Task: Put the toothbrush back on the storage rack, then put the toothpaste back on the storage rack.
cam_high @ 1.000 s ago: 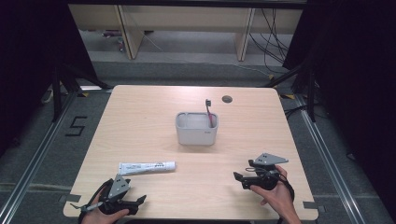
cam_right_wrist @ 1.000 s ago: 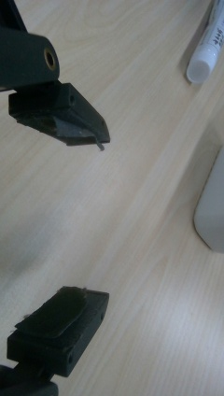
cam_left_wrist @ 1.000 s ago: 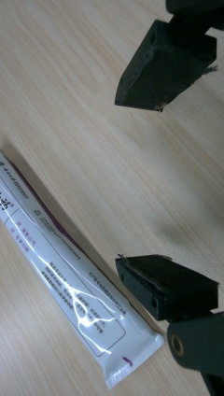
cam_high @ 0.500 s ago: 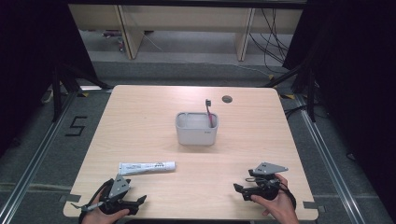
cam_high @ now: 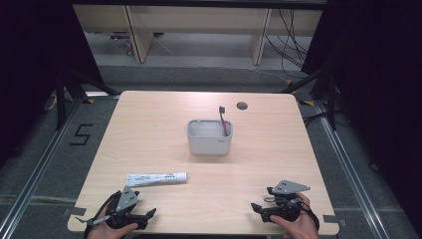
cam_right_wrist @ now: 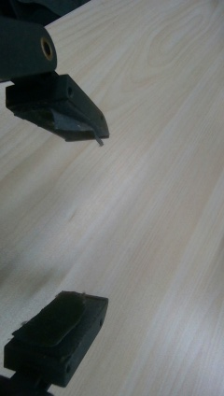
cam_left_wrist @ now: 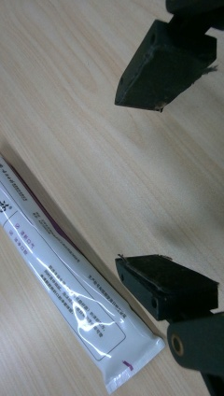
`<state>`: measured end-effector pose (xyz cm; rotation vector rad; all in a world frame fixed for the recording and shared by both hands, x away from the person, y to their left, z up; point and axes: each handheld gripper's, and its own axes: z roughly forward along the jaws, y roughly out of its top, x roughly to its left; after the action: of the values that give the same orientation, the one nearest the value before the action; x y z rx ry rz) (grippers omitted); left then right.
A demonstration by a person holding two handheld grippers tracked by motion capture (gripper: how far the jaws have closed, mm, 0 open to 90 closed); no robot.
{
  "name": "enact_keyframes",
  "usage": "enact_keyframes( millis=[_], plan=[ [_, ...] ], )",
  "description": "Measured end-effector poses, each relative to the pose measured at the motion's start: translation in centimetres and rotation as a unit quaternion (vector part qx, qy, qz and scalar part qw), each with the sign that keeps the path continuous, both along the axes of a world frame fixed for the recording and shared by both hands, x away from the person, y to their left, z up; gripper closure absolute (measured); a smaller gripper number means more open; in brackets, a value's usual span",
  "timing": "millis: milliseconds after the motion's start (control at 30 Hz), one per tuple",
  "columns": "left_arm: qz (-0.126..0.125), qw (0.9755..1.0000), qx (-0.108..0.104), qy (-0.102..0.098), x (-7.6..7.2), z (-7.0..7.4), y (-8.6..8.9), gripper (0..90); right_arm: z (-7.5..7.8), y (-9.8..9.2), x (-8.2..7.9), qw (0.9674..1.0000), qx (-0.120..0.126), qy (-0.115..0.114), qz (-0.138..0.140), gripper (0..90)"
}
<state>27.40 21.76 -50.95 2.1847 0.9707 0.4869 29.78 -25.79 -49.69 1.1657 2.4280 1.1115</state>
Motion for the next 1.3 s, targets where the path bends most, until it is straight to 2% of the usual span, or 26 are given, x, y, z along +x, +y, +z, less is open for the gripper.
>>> enact_keyframes(
  millis=[33,67,133,167,200,233,267,300,333,367,400,433,467,567,633,667,767,800,900,1033,1067,1133,1167,1200,1267,1300],
  plan=[
    [0.0,1.0,0.0,0.0,0.0,0.0,0.0,17.7,0.0,0.0,-0.1,1.0,0.001,0.001,0.0,16.9],
    [0.004,0.9999,-0.01,-0.001,0.0,-0.1,-0.1,17.7,0.0,0.0,-0.2,1.0,0.002,0.005,-0.003,16.9],
    [0.01,0.9998,-0.015,-0.001,0.0,-0.2,-0.2,17.7,-0.1,-0.1,-0.3,1.0,0.002,-0.003,0.001,17.0],
    [0.008,0.9999,-0.01,0.0,0.0,-0.1,-0.1,17.7,-0.1,-0.1,-0.4,1.0,0.004,0.004,0.001,17.0],
    [-0.001,1.0,0.001,0.001,0.0,0.0,0.0,17.7,-0.1,-0.1,-0.4,1.0,0.003,0.0,0.005,17.0],
    [-0.001,1.0,0.0,0.001,0.0,0.0,0.0,17.7,-0.1,-0.1,-0.6,1.0,0.003,0.001,0.002,17.0],
    [0.005,1.0,-0.006,-0.001,0.0,0.0,-0.1,17.7,0.0,-0.2,-0.6,1.0,0.0,-0.003,0.002,17.0],
    [0.011,0.9997,-0.02,-0.005,0.0,-0.1,-0.2,17.7,-0.1,-0.1,-0.8,1.0,0.003,0.007,-0.006,17.0],
    [0.003,1.0,0.002,-0.004,0.1,0.1,0.1,17.7,0.0,-0.1,-0.8,0.9999,0.002,0.008,-0.006,17.2],
    [-0.001,1.0,0.003,-0.006,0.1,0.2,0.1,17.7,-0.1,-0.2,-0.7,1.0,0.002,0.002,0.004,17.3],
    [0.002,0.9999,-0.008,-0.01,0.2,0.2,0.0,17.7,-0.2,-0.2,-0.7,1.0,0.005,0.002,0.006,17.4],
    [0.004,1.0,-0.006,-0.006,0.2,0.3,0.0,17.7,-0.2,-0.2,-0.8,1.0,0.004,0.006,-0.003,17.4],
    [0.004,0.9999,-0.009,-0.01,0.3,0.3,-0.1,17.7,-0.2,-0.2,-0.8,0.9999,0.009,0.014,0.0,17.4],
    [0.002,0.9999,-0.011,-0.01,0.5,0.4,-0.4,17.7,-0.1,-0.4,-0.8,1.0,-0.005,0.003,-0.007,17.5],
    [0.001,0.9997,-0.02,-0.016,0.7,0.5,-0.5,17.7,-0.1,-0.4,-0.9,0.9999,0.0,0.01,-0.009,18.0],
    [0.0,0.9997,-0.015,-0.017,0.8,0.6,-0.5,17.7,-0.1,-0.3,-0.8,0.9999,0.0,0.01,-0.009,18.1],
    [0.0,0.9993,-0.028,-0.023,1.0,0.7,-0.9,17.7,-0.1,-0.4,-0.9,0.9999,-0.001,0.01,-0.01,18.3],
    [-0.001,0.9993,-0.029,-0.025,1.1,0.7,-0.9,17.8,-0.1,-0.5,-0.8,1.0,-0.006,0.002,-0.007,18.3],
    [0.004,0.9991,-0.034,-0.024,1.3,0.7,-1.1,19.9,-0.1,-0.5,-0.8,1.0,-0.003,0.002,-0.007,18.6],
    [-0.001,0.9986,-0.039,-0.037,1.6,1.1,-1.3,36.3,-0.1,-0.5,-0.8,1.0,-0.006,0.003,-0.008,18.9],
    [-0.004,0.9983,-0.038,-0.044,1.6,1.1,-1.4,41.9,-0.1,-0.3,-0.9,0.9998,0.001,0.013,-0.013,18.9],
    [-0.01,0.9979,-0.034,-0.054,1.8,1.3,-1.6,52.6,-0.2,-0.4,-0.8,0.9999,-0.004,0.005,-0.008,19.1],
    [-0.009,0.9972,-0.042,-0.062,1.9,1.3,-1.9,59.5,-0.1,-0.4,-0.8,0.9999,-0.006,0.004,-0.008,19.1],
    [-0.019,0.9973,-0.03,-0.065,2.0,1.5,-2.0,65.0,-0.1,-0.4,-0.8,0.9999,-0.006,0.004,-0.008,19.2],
    [-0.021,0.9967,-0.027,-0.073,2.3,1.7,-2.3,73.6,-0.1,-0.5,-0.8,0.9999,-0.005,0.005,-0.009,19.3],
    [-0.021,0.9965,-0.033,-0.074,2.5,1.7,-2.6,78.7,-0.1,-0.5,-0.8,0.9999,-0.006,0.005,-0.009,19.3]
  ],
)
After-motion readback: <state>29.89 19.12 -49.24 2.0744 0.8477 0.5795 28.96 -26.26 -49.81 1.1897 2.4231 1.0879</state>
